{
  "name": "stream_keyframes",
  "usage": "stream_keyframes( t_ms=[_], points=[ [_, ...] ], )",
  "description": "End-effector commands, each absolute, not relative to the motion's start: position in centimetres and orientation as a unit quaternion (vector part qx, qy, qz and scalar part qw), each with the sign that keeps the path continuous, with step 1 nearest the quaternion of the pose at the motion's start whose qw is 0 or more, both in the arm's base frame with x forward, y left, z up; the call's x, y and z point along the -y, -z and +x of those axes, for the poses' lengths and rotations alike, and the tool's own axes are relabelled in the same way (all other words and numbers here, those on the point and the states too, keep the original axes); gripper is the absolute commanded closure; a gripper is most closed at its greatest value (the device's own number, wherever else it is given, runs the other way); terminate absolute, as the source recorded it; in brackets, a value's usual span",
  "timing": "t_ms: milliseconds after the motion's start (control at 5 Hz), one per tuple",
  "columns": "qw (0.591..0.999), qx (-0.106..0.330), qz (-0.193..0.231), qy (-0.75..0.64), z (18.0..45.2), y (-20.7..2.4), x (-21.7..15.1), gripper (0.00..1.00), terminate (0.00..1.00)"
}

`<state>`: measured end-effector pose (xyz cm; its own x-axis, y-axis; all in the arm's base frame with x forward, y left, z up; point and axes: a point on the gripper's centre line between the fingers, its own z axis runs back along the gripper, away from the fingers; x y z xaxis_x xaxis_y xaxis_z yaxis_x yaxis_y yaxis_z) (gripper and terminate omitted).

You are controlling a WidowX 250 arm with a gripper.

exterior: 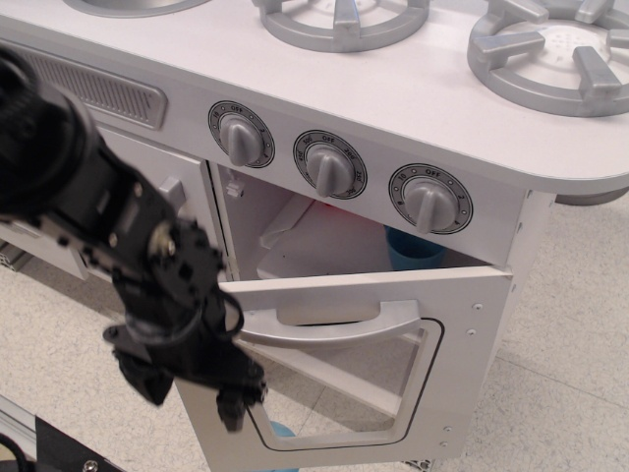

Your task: Close oven

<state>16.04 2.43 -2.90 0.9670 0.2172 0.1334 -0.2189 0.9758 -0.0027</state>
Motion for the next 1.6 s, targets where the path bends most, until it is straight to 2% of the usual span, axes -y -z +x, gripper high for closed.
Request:
stream_keyframes(
  t_ms=[0, 400, 600, 800, 1000, 1200, 1400],
  points=[
    [0.983, 0.108, -0.010, -0.151, 19.2, 2.1, -4.0, 0.00, 0.00],
    [0.976, 0.125, -0.004, -0.179, 22.5, 1.6, -5.1, 0.00, 0.00],
    [0.973, 0.153, 0.009, -0.174, 24.0, 2.0, -5.5, 0.00, 0.00],
    [0.966, 0.183, 0.005, -0.182, 26.3, 2.3, -6.1, 0.00, 0.00],
    [0.959, 0.196, 0.002, -0.204, 28.1, 1.9, -6.7, 0.00, 0.00],
    [0.957, 0.197, -0.010, -0.213, 28.6, 0.9, -7.0, 0.00, 0.00],
    [0.968, 0.156, -0.014, -0.199, 27.3, 0.5, -7.1, 0.00, 0.00]
  ],
)
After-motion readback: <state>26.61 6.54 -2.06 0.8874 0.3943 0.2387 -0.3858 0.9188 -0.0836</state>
